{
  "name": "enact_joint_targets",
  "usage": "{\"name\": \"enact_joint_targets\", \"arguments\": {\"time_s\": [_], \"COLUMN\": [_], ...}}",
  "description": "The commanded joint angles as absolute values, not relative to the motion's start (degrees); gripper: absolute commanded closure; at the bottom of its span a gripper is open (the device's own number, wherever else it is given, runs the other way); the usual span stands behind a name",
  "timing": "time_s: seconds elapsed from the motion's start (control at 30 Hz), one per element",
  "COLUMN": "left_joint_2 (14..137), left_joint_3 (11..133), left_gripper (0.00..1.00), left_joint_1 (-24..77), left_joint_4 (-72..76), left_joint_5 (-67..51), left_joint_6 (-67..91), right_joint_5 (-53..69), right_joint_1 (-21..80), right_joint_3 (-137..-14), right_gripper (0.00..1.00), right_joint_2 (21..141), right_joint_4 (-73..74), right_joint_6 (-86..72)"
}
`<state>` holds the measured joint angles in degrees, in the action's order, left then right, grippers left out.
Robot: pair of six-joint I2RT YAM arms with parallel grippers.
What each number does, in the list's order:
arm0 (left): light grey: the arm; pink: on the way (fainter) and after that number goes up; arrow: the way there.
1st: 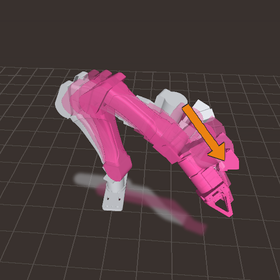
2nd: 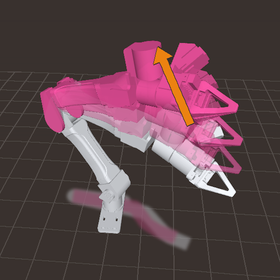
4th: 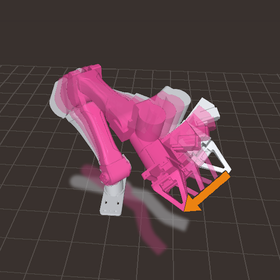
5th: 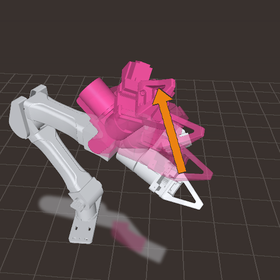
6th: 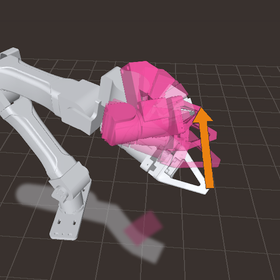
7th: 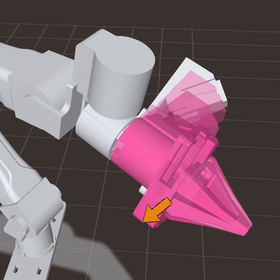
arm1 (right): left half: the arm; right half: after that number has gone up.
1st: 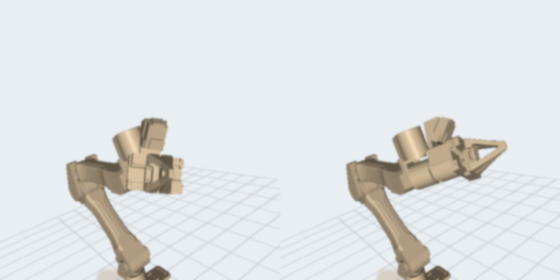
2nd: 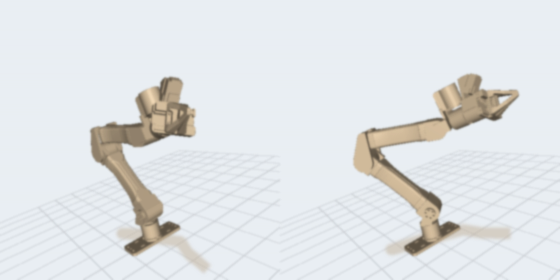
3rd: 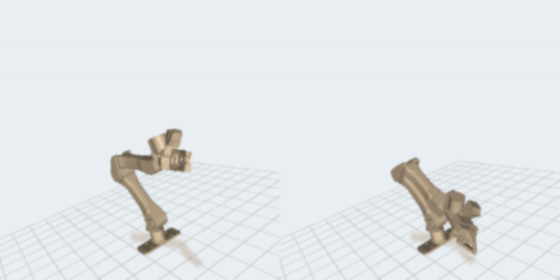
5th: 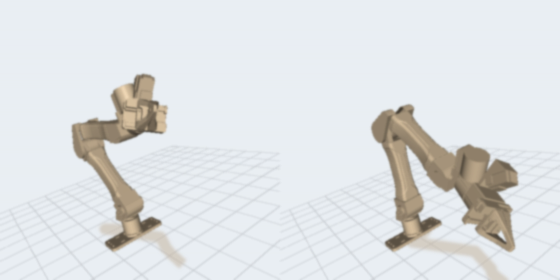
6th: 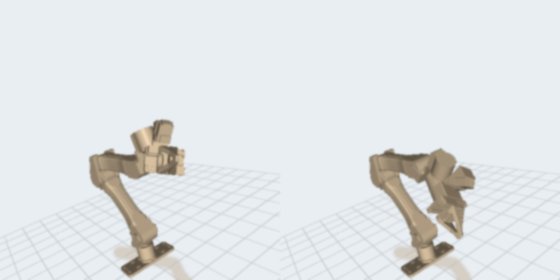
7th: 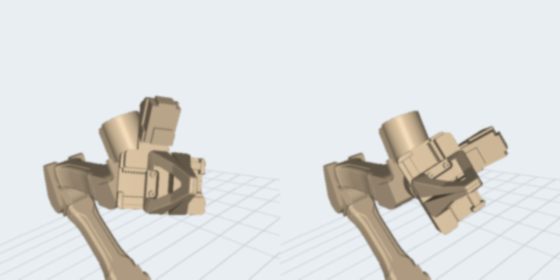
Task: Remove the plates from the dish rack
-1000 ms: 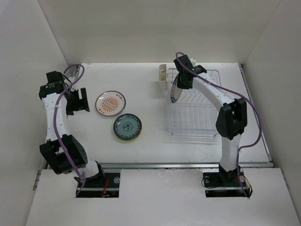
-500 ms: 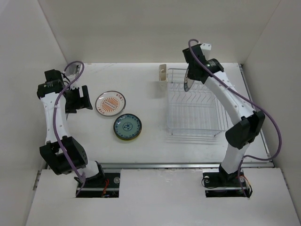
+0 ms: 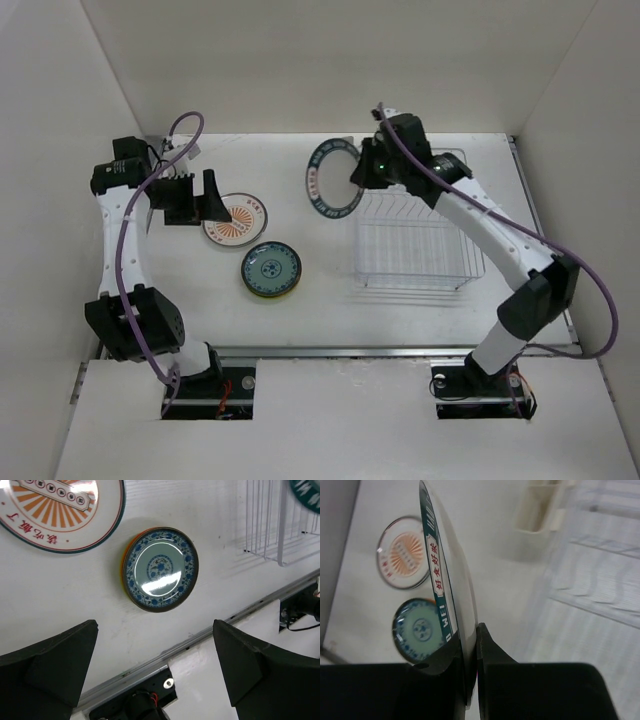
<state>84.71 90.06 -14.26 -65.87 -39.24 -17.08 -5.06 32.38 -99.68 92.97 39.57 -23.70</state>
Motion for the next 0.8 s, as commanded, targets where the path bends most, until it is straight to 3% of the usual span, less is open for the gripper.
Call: {"name": "enact_joint_targets", "arguments": {"time_s": [0.0, 0.13, 0.33, 0.5, 0.67, 0.77], "left_joint_2": [85.2, 84.6, 86.8, 89.0, 92.2, 92.2], "left_joint_3": [90.4, 87.8, 84.5, 84.5, 86.7, 87.3], "left_gripper": [0.0, 0.0, 0.02, 0.15, 0.39, 0.66], "left_joint_1": [-12.1, -8.5, -6.4, -6.4, -6.4, -6.4], "left_joint_4": [-66.1, -62.4, -58.3, -57.0, -58.3, -59.0], "left_joint_5": [-44.0, -39.1, -34.2, -34.2, -35.8, -38.0], "left_joint_6": [-19.0, -17.8, -17.2, -17.2, -16.7, -16.2], "right_joint_5": [15.5, 26.9, 32.9, 36.0, 38.2, 38.2], "right_joint_1": [34.9, 38.0, 40.1, 40.7, 41.2, 41.2], "right_joint_3": [-97.8, -97.0, -96.5, -95.9, -95.4, -95.4], "right_gripper": [1.0, 1.0, 1.0, 1.0, 1.0, 1.0], "right_joint_2": [96.5, 100.4, 105.7, 108.0, 110.1, 111.3], "right_joint_4": [22.6, 13.7, 7.6, 4.6, 1.8, 1.0], "right_joint_6": [-25.1, -27.8, -28.8, -30.7, -33.1, -33.7]}}
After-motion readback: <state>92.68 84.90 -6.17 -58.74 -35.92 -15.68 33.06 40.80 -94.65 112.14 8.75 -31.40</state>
